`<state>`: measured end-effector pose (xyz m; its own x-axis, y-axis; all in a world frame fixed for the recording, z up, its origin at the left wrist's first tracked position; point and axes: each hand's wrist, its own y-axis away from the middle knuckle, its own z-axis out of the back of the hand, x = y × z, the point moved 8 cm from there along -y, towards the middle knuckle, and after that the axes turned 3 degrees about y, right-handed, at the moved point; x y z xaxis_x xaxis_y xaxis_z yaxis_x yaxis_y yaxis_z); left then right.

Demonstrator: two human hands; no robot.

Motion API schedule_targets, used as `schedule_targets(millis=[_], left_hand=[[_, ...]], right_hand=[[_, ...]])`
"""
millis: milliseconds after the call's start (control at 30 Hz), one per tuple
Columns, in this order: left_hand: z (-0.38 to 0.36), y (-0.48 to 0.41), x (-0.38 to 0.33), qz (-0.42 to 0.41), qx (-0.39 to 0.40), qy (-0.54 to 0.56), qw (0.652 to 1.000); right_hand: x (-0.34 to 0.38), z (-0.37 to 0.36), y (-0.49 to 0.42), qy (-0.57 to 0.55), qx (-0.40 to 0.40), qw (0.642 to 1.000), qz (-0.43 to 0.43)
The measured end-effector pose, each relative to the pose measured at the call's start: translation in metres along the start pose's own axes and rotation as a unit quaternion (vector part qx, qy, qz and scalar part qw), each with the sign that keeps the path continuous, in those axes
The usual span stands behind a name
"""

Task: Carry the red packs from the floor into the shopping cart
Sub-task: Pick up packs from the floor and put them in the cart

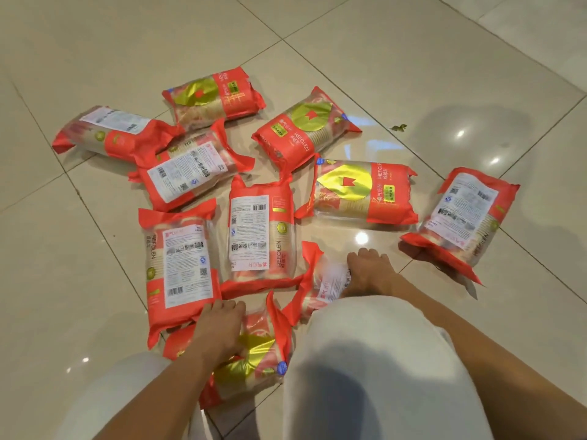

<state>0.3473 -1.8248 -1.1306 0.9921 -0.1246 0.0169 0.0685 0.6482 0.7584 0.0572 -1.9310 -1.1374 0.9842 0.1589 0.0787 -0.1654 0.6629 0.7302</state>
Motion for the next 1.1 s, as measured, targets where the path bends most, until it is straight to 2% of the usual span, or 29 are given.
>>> schedule_targets(millis=[100, 167, 233, 300, 367, 500, 667, 733, 900, 1100], left_hand=[[0.001, 0.007, -0.002, -0.004, -0.003, 0.011, 1.000], [0.008, 0.016, 0.001, -0.001, -0.015, 0.041, 0.999], [0.020, 0.030, 0.008, 0.008, -0.047, 0.118, 0.992], [0.038, 0.054, 0.020, 0.029, -0.098, 0.240, 0.965], [0.068, 0.087, 0.035, 0.059, -0.163, 0.355, 0.919], [0.162, 0.180, 0.061, 0.092, -0.271, 0.524, 0.802], [0.310, 0.343, 0.095, 0.092, -0.341, 0.664, 0.659], [0.371, 0.418, 0.111, 0.070, -0.368, 0.684, 0.627], [0.499, 0.624, 0.161, 0.034, -0.447, 0.640, 0.623], [0.562, 0.828, 0.231, 0.033, -0.532, 0.611, 0.585]], right_hand=[[-0.002, -0.012, 0.006, -0.095, 0.032, 0.995, -0.018], [0.000, -0.010, 0.017, -0.114, 0.016, 0.993, -0.027], [0.004, 0.001, 0.038, -0.127, -0.011, 0.991, -0.039], [0.004, 0.026, 0.068, -0.177, -0.056, 0.981, -0.058], [0.004, 0.067, 0.108, -0.246, -0.123, 0.958, -0.074], [0.016, 0.177, 0.205, -0.360, -0.224, 0.902, -0.083], [0.068, 0.333, 0.360, -0.437, -0.311, 0.843, -0.052], [0.099, 0.395, 0.432, -0.455, -0.337, 0.824, -0.027], [0.185, 0.524, 0.610, -0.489, -0.393, 0.778, 0.035], [0.289, 0.622, 0.772, -0.507, -0.433, 0.734, 0.127]])
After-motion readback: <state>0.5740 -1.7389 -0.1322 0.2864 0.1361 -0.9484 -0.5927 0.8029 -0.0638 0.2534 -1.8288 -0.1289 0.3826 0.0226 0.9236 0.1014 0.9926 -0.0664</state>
